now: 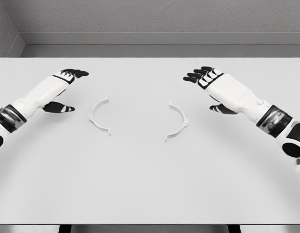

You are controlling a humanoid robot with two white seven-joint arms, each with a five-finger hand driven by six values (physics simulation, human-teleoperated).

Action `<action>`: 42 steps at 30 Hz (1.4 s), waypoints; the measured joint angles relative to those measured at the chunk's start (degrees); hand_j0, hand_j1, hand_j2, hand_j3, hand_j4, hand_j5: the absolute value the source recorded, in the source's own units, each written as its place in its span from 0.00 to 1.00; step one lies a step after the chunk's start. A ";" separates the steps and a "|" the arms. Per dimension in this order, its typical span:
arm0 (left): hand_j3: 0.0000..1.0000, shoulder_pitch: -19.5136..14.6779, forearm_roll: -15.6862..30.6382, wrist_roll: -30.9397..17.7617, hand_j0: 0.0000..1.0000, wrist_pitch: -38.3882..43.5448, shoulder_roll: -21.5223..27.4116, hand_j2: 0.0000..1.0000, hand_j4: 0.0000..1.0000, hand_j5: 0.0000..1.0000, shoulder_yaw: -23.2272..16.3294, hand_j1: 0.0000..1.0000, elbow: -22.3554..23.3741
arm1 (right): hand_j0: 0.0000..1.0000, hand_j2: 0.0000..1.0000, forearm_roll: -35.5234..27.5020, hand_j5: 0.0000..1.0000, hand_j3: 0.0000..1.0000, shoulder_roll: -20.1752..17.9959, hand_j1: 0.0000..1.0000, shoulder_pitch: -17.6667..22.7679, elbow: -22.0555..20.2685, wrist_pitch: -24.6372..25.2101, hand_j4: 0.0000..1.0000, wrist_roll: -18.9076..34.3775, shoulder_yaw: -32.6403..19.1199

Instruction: Assemble PVC drainage pipe clamps

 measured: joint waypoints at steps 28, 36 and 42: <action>1.00 -2.90 -0.55 -0.01 1.00 0.00 -4.57 1.00 1.00 1.00 -4.49 1.00 4.88 | 1.00 1.00 5.41 1.00 1.00 4.33 1.00 -4.13 6.86 3.94 1.00 1.67 10.16; 1.00 -2.81 -0.91 -0.06 1.00 0.01 -7.22 1.00 1.00 1.00 -5.57 1.00 4.46 | 1.00 1.00 5.71 1.00 1.00 4.89 1.00 -4.31 8.11 3.94 1.00 1.64 10.62; 1.00 -2.99 -1.44 0.04 1.00 0.04 -8.61 1.00 1.00 1.00 -6.09 1.00 4.45 | 1.00 1.00 5.92 1.00 1.00 5.41 1.00 -4.83 8.29 3.93 1.00 1.70 10.91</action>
